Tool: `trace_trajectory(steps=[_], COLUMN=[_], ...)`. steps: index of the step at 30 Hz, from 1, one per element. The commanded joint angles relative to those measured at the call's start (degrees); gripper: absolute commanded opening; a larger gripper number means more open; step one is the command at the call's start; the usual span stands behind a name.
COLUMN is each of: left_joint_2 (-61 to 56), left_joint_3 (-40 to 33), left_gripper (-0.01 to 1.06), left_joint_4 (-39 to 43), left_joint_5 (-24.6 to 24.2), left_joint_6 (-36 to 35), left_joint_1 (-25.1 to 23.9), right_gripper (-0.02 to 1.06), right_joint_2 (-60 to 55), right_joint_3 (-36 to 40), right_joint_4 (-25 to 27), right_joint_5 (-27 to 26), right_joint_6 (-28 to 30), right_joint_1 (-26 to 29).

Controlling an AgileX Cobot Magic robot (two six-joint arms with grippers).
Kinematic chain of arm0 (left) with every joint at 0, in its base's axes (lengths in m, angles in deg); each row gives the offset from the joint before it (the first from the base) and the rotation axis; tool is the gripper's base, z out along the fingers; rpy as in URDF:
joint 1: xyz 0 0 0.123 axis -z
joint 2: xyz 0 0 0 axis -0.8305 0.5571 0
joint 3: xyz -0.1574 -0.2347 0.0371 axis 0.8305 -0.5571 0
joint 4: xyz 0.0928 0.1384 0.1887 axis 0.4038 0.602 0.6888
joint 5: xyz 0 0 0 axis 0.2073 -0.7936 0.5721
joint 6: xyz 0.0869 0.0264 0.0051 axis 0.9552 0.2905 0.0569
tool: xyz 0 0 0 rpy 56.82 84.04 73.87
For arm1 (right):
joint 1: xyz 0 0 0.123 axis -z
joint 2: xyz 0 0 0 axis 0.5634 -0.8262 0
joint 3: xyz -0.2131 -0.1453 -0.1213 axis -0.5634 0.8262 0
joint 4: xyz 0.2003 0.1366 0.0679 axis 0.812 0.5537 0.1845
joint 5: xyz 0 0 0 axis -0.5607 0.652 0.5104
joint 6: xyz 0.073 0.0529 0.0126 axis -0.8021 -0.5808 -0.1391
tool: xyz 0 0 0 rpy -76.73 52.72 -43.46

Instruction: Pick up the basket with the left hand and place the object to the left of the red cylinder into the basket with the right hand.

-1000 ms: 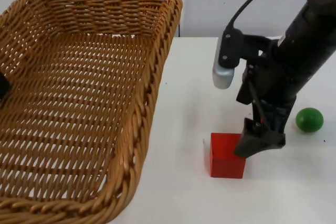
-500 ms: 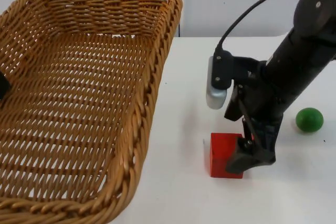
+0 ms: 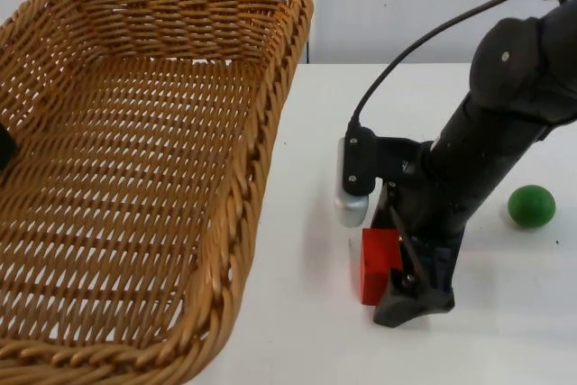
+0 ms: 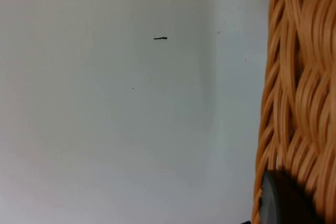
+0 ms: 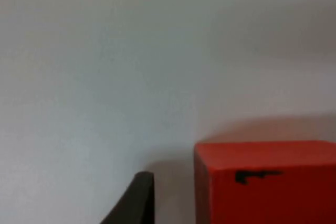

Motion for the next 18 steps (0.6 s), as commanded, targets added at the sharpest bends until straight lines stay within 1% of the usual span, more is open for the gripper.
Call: trace_trajectory(steps=[1, 8, 9, 11, 13, 14, 18], left_joint_2=[-0.8, -0.8, -0.8, -0.8, -0.8, -0.8, -0.8], left_joint_3=[0.0, 0.0, 0.0, 0.0, 0.0, 0.0, 0.0], left_gripper=[0.00, 0.00, 0.00, 0.00, 0.00, 0.00, 0.00], left_joint_4=[-1.6, -1.6, -1.6, -1.6, -1.5, -1.5, -1.5], left_joint_5=[-0.3, -0.3, -0.3, -0.3, -0.3, -0.3, -0.3], left_joint_6=[0.2, 0.2, 0.2, 0.2, 0.2, 0.2, 0.2], left_joint_1=[0.0, 0.0, 0.0, 0.0, 0.0, 0.0, 0.0], right_gripper=[1.05, 1.05, 1.03, 0.95, 0.82, 0.82, 0.58], right_joint_2=[-0.3, -0.3, -0.3, -0.3, -0.3, -0.3, -0.3], right_joint_3=[-0.3, -0.3, -0.3, -0.3, -0.3, -0.3, -0.3], right_joint_4=[0.2, 0.0, 0.0, 0.0, -0.1, -0.1, -0.1], right_joint_5=[-0.4, -0.8, -0.8, -0.8, -1.1, -1.1, -2.3], right_joint_6=[0.3, 0.2, 0.2, 0.3, 0.3, 0.3, 0.3], right_joint_1=[-0.3, -0.3, -0.3, -0.3, -0.3, -0.3, -0.3])
